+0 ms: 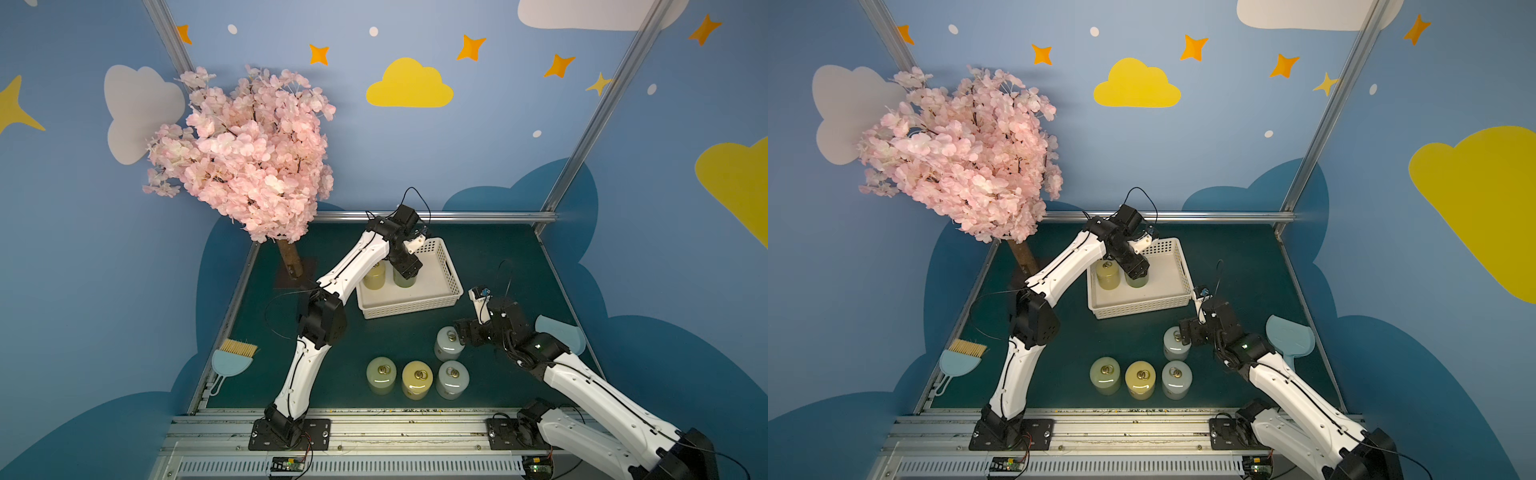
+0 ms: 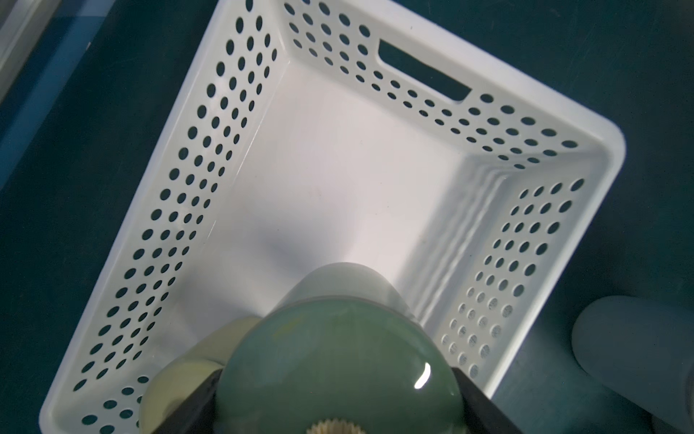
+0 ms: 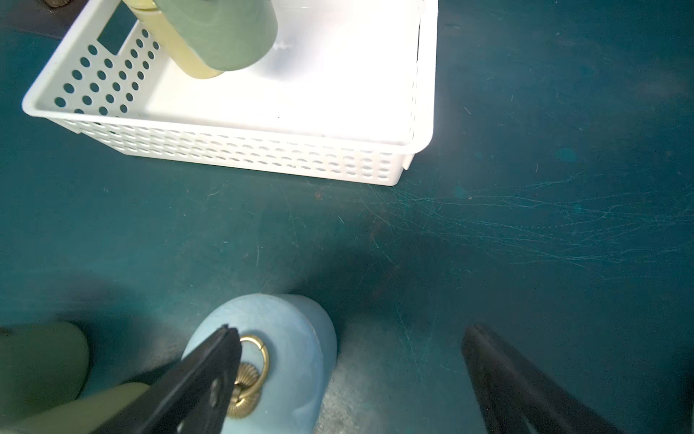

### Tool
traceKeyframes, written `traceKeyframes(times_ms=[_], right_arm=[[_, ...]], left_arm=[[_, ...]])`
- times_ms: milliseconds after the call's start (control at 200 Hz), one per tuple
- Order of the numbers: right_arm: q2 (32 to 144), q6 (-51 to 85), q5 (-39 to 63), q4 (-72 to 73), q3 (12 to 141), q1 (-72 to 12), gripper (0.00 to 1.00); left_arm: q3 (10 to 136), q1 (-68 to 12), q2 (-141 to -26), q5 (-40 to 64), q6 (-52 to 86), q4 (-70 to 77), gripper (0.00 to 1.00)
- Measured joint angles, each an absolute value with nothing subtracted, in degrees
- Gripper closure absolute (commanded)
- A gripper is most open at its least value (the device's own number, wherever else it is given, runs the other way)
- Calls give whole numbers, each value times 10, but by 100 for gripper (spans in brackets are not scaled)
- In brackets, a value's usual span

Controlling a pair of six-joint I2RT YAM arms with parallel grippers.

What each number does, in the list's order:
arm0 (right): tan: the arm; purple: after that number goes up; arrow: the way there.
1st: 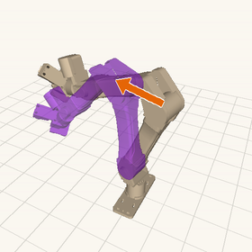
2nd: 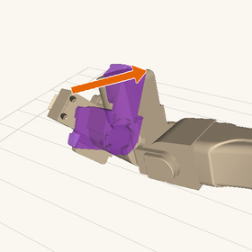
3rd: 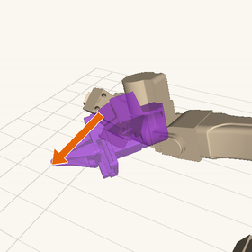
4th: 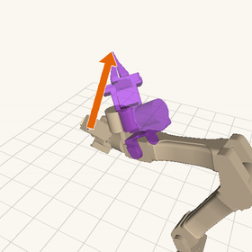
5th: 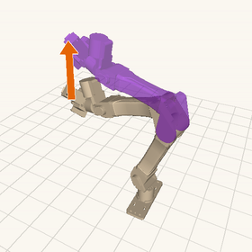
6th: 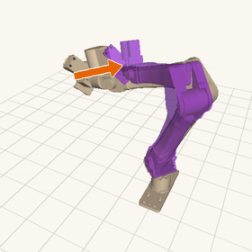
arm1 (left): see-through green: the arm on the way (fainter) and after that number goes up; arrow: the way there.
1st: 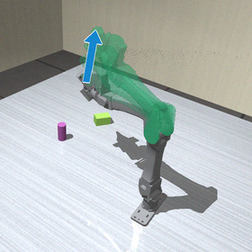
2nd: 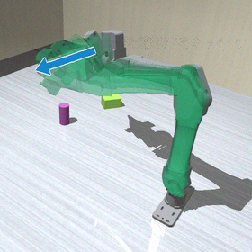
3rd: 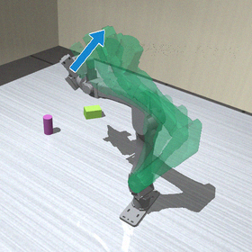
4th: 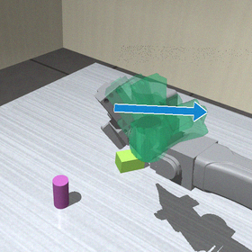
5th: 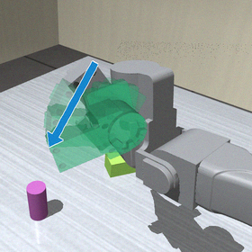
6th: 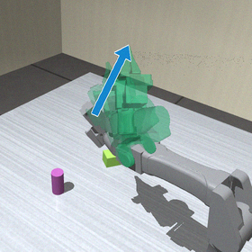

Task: Take the tea canister out of the basket
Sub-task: Pick up the tea canister from the basket, then place the tea canister at the center of the board.

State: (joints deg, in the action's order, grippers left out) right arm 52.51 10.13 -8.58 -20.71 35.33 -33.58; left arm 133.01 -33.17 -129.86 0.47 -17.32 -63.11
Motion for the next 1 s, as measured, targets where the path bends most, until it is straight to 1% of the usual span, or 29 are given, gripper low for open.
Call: traceKeyframes(times_ms=[380,616,1001], right_arm=[[517,103,-90,-206,350,-335,2],[514,105,-93,-204,348,-335,2],[503,105,-104,-204,341,-332,2]], left_arm=[[1209,-360,-1198,-16,-130,-618,48],[1093,-382,-1110,-36,-109,-580,48],[966,-420,-1005,-51,-79,-522,48]])
